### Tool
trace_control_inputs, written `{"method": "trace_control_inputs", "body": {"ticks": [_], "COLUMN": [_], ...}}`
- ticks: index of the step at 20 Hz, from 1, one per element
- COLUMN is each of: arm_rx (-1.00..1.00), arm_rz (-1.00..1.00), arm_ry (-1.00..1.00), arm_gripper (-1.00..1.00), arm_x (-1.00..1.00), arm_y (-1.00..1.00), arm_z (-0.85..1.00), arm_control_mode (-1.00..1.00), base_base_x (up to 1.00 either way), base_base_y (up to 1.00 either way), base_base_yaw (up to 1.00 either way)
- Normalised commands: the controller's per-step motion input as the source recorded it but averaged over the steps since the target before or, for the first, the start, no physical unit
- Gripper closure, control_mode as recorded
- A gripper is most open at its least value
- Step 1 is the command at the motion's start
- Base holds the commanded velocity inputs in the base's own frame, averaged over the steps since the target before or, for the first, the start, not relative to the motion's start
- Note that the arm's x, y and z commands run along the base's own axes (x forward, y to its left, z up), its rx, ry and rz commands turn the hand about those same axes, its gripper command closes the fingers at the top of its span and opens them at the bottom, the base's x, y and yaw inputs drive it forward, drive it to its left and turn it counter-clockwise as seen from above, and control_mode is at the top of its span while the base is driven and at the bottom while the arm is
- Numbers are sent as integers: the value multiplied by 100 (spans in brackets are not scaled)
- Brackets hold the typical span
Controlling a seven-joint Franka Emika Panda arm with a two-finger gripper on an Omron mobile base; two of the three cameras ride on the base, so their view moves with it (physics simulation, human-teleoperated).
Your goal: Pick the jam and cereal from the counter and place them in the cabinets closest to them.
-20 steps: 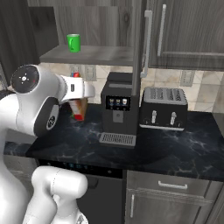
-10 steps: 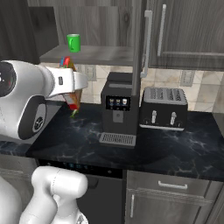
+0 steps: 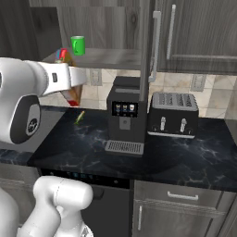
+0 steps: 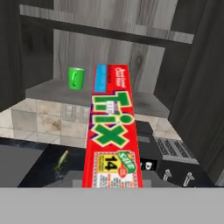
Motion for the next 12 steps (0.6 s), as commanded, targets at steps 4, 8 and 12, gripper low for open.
{"method": "trace_control_inputs", "body": {"ticks": [4, 8, 12], "arm_rx": [0, 1, 1], "arm_rz": [0, 0, 0], "arm_ry": [-15, -15, -13], "arm_gripper": [100, 100, 100], "arm_x": [-10, -12, -6], "arm_y": [0, 0, 2], "arm_z": [16, 24, 24], "arm_control_mode": [-100, -100, -100], "base_base_x": [0, 0, 0], "base_base_y": [0, 0, 0], "base_base_yaw": [0, 0, 0]}}
